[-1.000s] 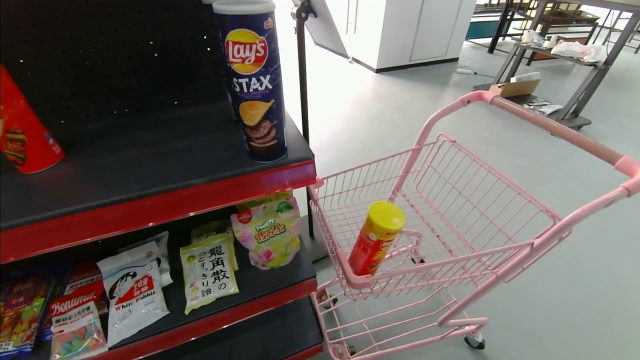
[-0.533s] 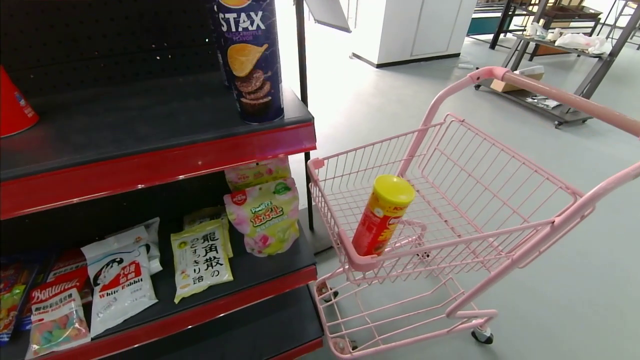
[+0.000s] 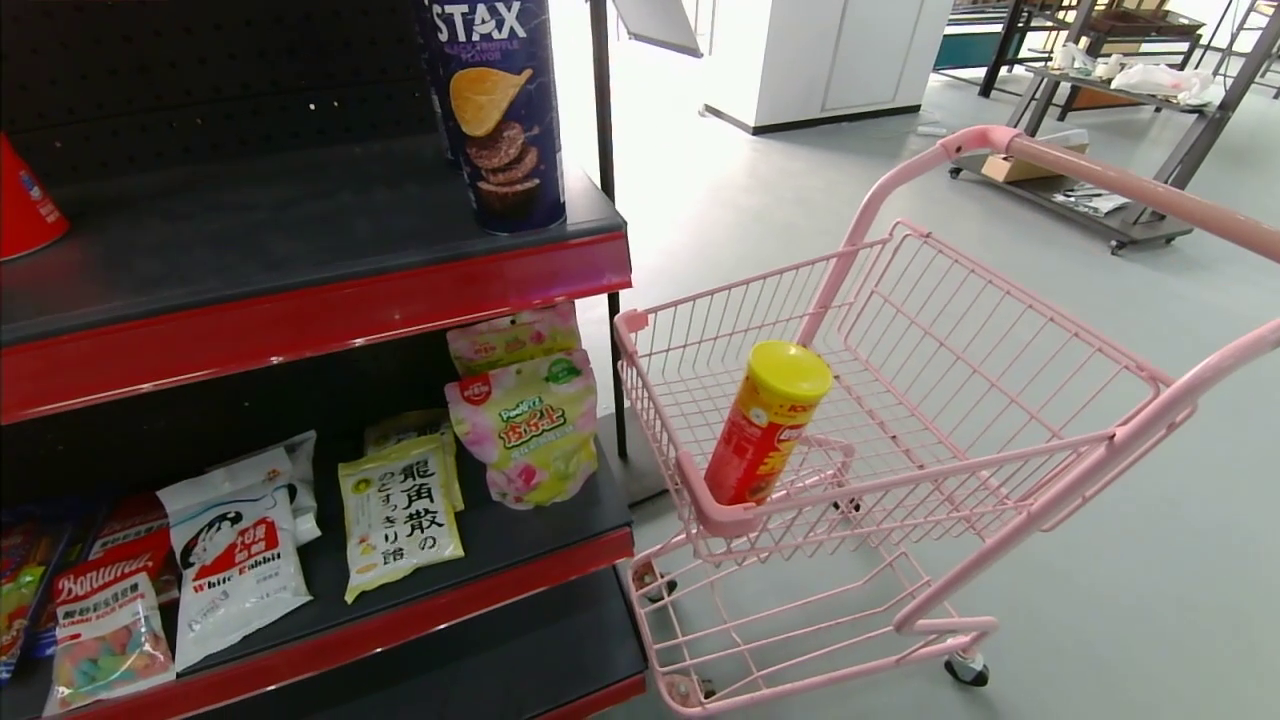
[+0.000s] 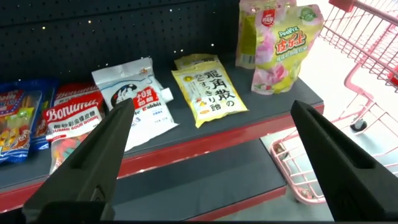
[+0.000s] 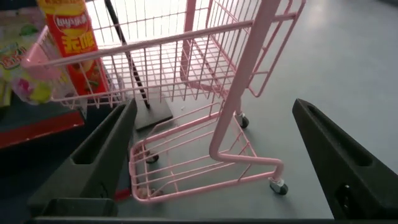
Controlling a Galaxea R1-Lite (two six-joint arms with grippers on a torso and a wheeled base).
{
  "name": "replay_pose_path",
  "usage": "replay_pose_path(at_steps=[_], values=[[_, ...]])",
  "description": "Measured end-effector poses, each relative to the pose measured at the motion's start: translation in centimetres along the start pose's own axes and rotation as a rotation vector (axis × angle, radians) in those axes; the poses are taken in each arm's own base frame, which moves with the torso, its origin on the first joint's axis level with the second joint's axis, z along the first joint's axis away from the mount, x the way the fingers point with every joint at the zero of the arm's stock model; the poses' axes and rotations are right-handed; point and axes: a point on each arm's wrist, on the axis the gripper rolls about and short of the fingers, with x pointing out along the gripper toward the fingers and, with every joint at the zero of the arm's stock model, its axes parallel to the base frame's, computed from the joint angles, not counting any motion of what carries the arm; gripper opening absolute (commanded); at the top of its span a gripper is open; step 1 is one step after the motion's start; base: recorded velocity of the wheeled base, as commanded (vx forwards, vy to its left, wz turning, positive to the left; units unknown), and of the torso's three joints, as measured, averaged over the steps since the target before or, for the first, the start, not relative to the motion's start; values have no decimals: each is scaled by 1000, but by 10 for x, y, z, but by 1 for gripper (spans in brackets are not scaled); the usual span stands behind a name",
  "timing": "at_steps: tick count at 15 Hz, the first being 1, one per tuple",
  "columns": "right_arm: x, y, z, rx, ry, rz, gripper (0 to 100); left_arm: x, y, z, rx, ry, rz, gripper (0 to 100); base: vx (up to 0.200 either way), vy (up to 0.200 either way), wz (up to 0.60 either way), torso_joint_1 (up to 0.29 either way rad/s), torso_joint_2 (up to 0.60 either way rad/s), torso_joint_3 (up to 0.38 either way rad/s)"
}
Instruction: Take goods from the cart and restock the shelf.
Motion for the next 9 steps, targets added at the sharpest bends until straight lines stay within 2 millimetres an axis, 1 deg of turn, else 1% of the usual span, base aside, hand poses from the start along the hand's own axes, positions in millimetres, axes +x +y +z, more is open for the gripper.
replay_pose_path(at_steps=[1,2,3,4,6,7,9], values=[[1,1,20,19,-12,30,100,0,0,0,0,0,0,100,0,0,0,0,0,0],[7,3,41,22,6,88,100,0,0,0,0,0,0,100,0,0,0,0,0,0],[18,5,58,23,42,154,100,0,0,0,0,0,0,100,0,0,0,0,0,0],[34,7,75,24,80,233,100,0,0,0,0,0,0,100,0,0,0,0,0,0],[72,17,97,30,137,357,100,0,0,0,0,0,1,100,0,0,0,0,0,0],[95,24,105,41,150,407,100,0,0,0,0,0,0,100,0,0,0,0,0,0],[139,39,110,72,172,485,100,0,0,0,0,0,1,100,0,0,0,0,0,0]])
